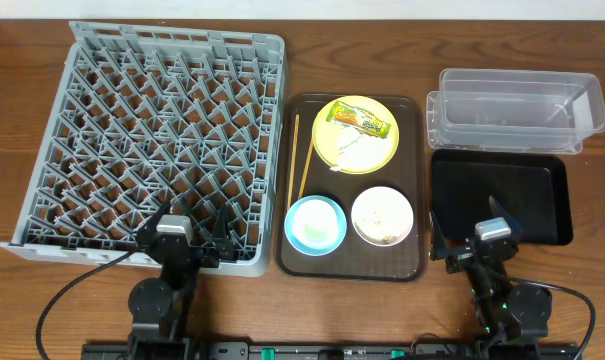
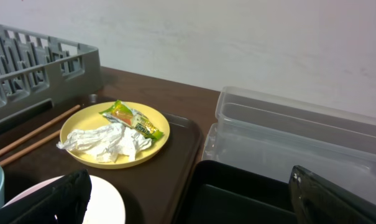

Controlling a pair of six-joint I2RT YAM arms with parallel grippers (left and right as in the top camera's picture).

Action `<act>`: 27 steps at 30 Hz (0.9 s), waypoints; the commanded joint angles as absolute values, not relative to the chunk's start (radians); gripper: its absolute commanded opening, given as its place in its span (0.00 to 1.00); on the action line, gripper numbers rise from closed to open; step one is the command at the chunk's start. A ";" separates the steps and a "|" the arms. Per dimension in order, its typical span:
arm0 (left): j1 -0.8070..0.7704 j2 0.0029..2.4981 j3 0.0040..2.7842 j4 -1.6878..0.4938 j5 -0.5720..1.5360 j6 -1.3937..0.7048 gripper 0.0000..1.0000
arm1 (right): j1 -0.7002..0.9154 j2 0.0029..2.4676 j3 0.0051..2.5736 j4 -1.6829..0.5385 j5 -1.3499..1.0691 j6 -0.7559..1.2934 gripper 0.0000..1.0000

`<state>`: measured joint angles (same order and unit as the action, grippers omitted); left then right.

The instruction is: Sort waste into correct bins and load items into the dishwasher

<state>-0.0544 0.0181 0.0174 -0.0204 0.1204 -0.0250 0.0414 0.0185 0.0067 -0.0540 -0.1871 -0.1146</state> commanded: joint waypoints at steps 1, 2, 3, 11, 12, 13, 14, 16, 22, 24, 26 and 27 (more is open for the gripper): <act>-0.058 0.020 0.004 -0.059 0.138 -0.011 1.00 | 0.033 0.015 0.006 -0.057 -0.196 -0.125 0.99; -0.058 0.020 0.004 -0.059 0.138 -0.011 1.00 | 0.033 0.015 0.006 -0.057 -0.196 -0.125 0.99; -0.058 0.020 0.004 -0.059 0.138 -0.011 1.00 | 0.033 0.015 0.006 -0.057 -0.196 -0.125 0.99; -0.058 0.020 0.004 -0.059 0.138 -0.011 1.00 | 0.033 0.015 0.006 -0.057 -0.192 -0.125 0.99; -0.058 0.020 0.004 -0.059 0.138 -0.011 1.00 | 0.033 0.015 0.006 -0.057 -0.192 -0.125 0.99; -0.058 0.020 0.004 -0.059 0.138 -0.011 1.00 | 0.033 0.015 0.006 -0.057 -0.192 -0.125 0.99; -0.058 0.020 0.004 -0.059 0.138 -0.011 1.00 | 0.033 0.015 0.006 -0.057 -0.192 -0.125 0.99; -0.058 0.020 0.004 -0.060 0.138 -0.012 1.00 | 0.033 0.015 0.006 -0.056 -0.192 -0.125 0.99; -0.058 0.026 0.004 -0.060 0.139 -0.013 1.00 | 0.033 0.015 0.006 -0.057 -0.187 -0.012 0.99; -0.058 0.027 0.004 -0.060 0.138 -0.029 1.00 | 0.033 0.016 0.006 -0.056 -0.184 0.040 0.99; -0.058 0.032 0.014 -0.067 0.138 -0.031 1.00 | 0.033 0.019 0.012 -0.061 -0.156 0.079 0.99; -0.058 0.036 0.025 -0.073 0.138 -0.031 1.00 | 0.033 0.022 0.020 -0.069 -0.144 0.088 0.99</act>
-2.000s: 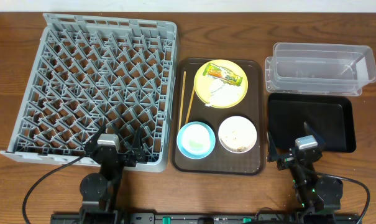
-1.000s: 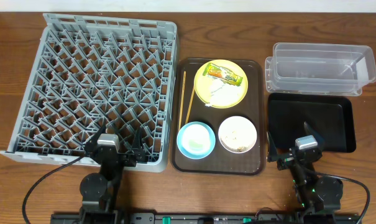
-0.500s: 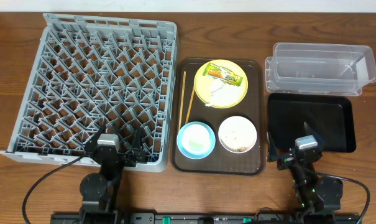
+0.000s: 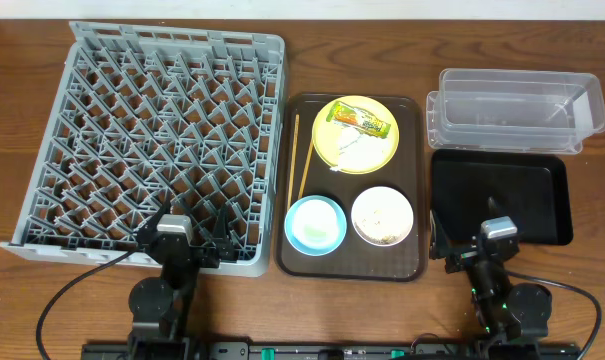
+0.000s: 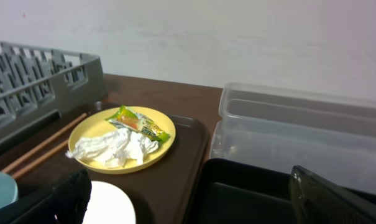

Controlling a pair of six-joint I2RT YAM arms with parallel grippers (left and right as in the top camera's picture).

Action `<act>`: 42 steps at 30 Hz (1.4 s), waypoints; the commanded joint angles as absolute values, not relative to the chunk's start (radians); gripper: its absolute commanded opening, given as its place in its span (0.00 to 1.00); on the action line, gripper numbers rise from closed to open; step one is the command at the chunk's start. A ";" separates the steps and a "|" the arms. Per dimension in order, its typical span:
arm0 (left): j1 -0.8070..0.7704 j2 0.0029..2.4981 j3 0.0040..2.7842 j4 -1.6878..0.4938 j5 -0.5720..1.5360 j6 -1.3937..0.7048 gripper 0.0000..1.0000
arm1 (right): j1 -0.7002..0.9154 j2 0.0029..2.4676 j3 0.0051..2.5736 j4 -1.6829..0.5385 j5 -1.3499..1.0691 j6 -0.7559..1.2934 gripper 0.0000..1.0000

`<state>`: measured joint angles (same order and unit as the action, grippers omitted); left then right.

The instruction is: Sort waste into correct bins and load items into the dishwasher

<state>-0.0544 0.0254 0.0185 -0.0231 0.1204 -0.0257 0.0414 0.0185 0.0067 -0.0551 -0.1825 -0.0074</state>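
A brown tray (image 4: pixel 414 262) holds a yellow plate (image 4: pixel 385 152) with a green snack wrapper (image 4: pixel 361 118) and a crumpled white tissue (image 4: pixel 354 152). The wrapper (image 5: pixel 141 122) and tissue (image 5: pixel 110 148) also show in the right wrist view. On the tray too are a blue bowl (image 4: pixel 315 223), a white bowl (image 4: pixel 382 215) and chopsticks (image 4: pixel 300 155). The grey dish rack (image 4: pixel 152 140) lies on the left. My right gripper (image 5: pixel 191 205) stands open and empty at the near edge of the black bin (image 4: pixel 499 190). My left gripper (image 4: pixel 187 228) is open at the rack's front edge.
Stacked clear plastic bins (image 4: pixel 512 108) stand at the back right, behind the black bin. The rack's tall wall (image 5: pixel 45 81) rises left of the tray. Both arm bases sit at the table's front edge.
My right gripper has shifted slightly, still open and empty. Its wrist view now shows the plate a little further right and more of the rack. The left arm has not moved.
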 commanded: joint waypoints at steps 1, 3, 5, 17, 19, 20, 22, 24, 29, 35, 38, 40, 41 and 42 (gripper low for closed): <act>-0.058 0.043 0.040 -0.087 0.138 -0.031 1.00 | 0.033 0.029 0.031 -0.073 -0.134 0.097 0.99; -0.057 0.059 0.076 -0.124 0.137 -0.046 1.00 | 0.033 0.053 0.059 -0.086 -0.125 0.097 0.99; -0.057 0.096 0.138 -0.193 0.137 -0.073 1.00 | 0.033 0.105 0.109 -0.116 -0.117 0.097 0.99; -0.057 0.516 0.575 -0.556 0.119 -0.077 1.00 | 0.033 0.674 0.596 -0.335 -0.144 0.096 0.99; -0.057 0.591 0.653 -0.630 0.119 -0.088 1.00 | 0.033 0.788 0.701 -0.413 -0.164 0.083 0.99; -0.057 0.635 0.698 -0.677 0.120 -0.088 1.00 | 0.033 0.844 0.757 -0.461 -0.181 0.065 0.99; -0.057 0.703 0.770 -0.754 0.119 -0.088 1.00 | 0.033 0.941 0.870 -0.570 -0.212 0.044 0.99; -0.057 0.765 0.832 -0.824 0.120 -0.088 1.00 | 0.033 1.029 0.981 -0.689 -0.214 0.043 0.99; -0.057 0.848 0.899 -0.905 0.151 -0.088 0.98 | 0.033 1.146 1.104 -0.774 -0.281 0.067 0.99; -0.057 0.854 0.898 -0.900 0.175 -0.088 0.98 | 0.056 1.182 1.112 -0.587 -0.374 0.066 0.99; -0.057 0.854 0.898 -0.900 0.175 -0.088 0.98 | 0.108 1.213 1.168 -0.593 -0.308 0.066 0.99; -0.057 0.855 0.898 -0.899 0.175 -0.088 0.98 | 0.161 1.261 1.237 -0.634 -0.247 0.062 0.99; -0.057 0.855 0.899 -0.900 0.175 -0.088 0.98 | 0.187 1.287 1.269 -0.653 -0.223 0.062 0.99; -0.057 0.855 0.899 -0.900 0.175 -0.088 0.98 | 0.219 1.324 1.312 -0.680 -0.199 0.062 0.99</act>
<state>-0.0559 0.8562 0.8742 -0.8993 0.1596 -0.0814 0.1349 1.2427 1.1976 -0.6407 -0.2859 0.0647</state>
